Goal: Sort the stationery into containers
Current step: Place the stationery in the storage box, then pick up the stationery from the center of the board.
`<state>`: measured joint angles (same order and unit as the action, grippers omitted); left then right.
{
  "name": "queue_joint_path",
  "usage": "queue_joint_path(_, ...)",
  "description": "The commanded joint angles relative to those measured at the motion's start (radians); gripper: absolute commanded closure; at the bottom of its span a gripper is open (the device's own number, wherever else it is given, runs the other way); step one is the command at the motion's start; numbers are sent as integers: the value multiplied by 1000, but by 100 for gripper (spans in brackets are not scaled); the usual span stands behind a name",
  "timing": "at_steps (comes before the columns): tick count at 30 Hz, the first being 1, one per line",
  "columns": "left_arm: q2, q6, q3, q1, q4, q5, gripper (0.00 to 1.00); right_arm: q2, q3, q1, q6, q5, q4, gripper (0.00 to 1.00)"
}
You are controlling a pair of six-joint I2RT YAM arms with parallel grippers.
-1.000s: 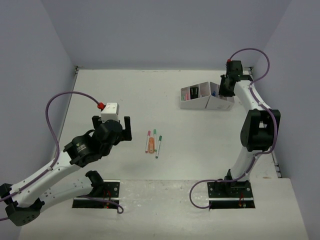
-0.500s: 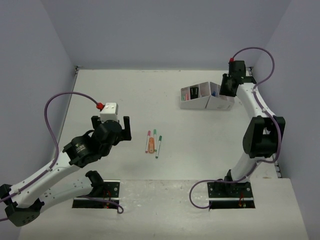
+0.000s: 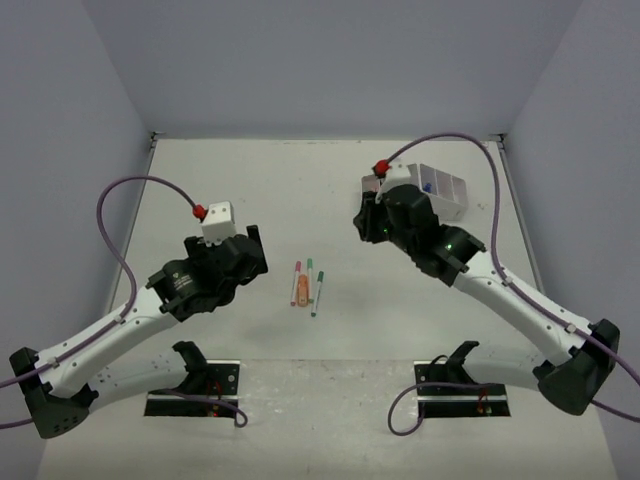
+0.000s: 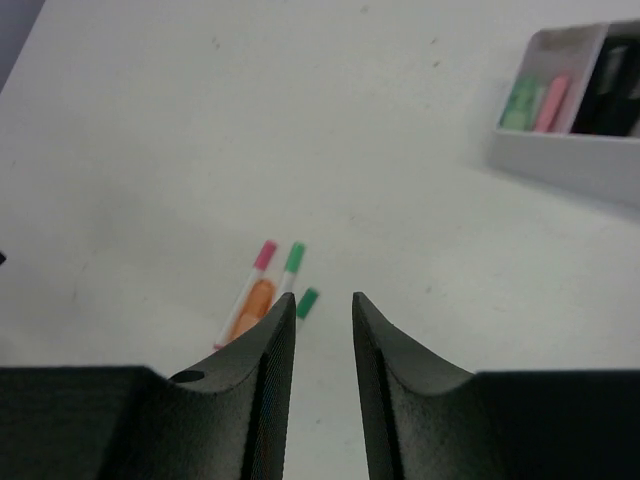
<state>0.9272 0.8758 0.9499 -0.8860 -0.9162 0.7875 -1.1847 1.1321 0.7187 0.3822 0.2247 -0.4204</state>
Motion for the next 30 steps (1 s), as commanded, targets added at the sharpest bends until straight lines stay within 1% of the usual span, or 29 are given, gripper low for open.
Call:
queue_joint_path(1,-43,61,69,-1,-50,96,0,-116,-48,195,232,96,53,69)
queue_joint_path(3,-69,28,67,0,-47,102,0,-194,-36,243,294,107,38,69)
queue_joint_path(5,-110,-15,66,1,-51,113,0,-310,-8,290,366,111,17,69)
queue_joint_path(6,-116,-30,67,1,-52,114,0,-345,3,295,375,111,15,69)
queue_joint_path(8,-157,-77,60,1,-58,134,0,-419,51,344,395,129,7,68)
queue_joint_path(9,-173,-97,54,-1,-43,139,0,-482,72,368,407,130,-4,69)
queue_joint_path(10,-188,-117,43,-1,-43,139,0,-486,94,369,412,134,-12,69)
queue_joint_path(11,-225,-140,24,-1,-20,126,0,-544,121,382,419,135,-20,69)
queue_joint_path(14,-286,-171,-41,-1,22,96,0,-616,164,399,444,139,-42,69)
queue_joint_path(19,-346,-209,-73,1,76,48,0,-683,198,407,469,153,-83,69)
queue_joint_path(30,-349,-242,-85,-1,110,-7,0,-762,238,407,484,182,-140,68)
